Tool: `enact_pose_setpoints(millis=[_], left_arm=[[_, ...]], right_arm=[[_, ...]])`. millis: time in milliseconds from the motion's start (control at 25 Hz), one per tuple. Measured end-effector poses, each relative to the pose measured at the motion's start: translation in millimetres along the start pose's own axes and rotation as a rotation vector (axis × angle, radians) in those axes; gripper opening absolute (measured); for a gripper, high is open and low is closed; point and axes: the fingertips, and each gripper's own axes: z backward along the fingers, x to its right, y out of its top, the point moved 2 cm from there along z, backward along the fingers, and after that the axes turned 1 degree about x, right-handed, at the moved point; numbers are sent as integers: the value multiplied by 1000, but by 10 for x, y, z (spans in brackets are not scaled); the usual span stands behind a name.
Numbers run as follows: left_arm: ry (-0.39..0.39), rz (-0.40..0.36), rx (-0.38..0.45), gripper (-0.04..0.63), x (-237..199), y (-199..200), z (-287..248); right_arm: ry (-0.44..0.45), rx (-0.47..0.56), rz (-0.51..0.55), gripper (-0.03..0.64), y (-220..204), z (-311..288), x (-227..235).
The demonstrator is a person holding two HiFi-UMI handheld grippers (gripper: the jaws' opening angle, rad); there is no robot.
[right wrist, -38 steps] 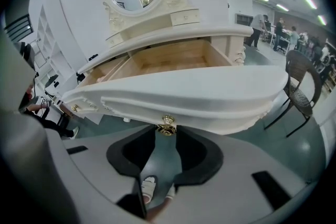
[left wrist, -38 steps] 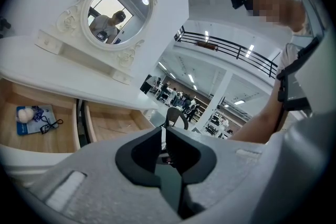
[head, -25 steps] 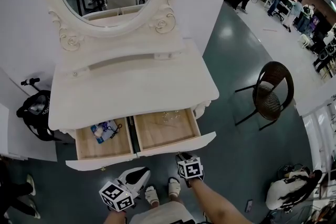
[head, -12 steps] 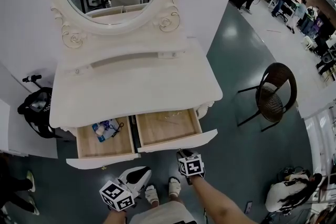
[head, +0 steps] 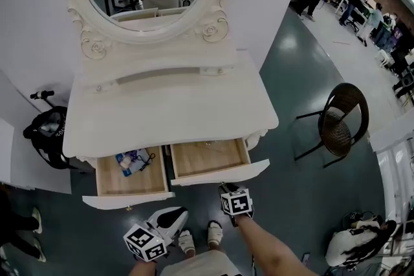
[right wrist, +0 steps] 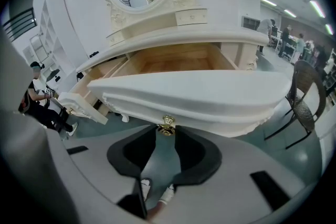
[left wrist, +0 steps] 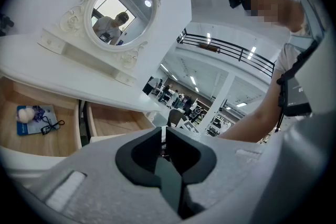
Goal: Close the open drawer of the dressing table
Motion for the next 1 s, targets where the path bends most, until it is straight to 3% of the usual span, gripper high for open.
enact_pose_setpoints(millis=[1000], left_arm=[[11, 18, 20, 9, -88, 18, -72]], right_arm=[[-22, 39, -8, 124, 382, -229, 83]])
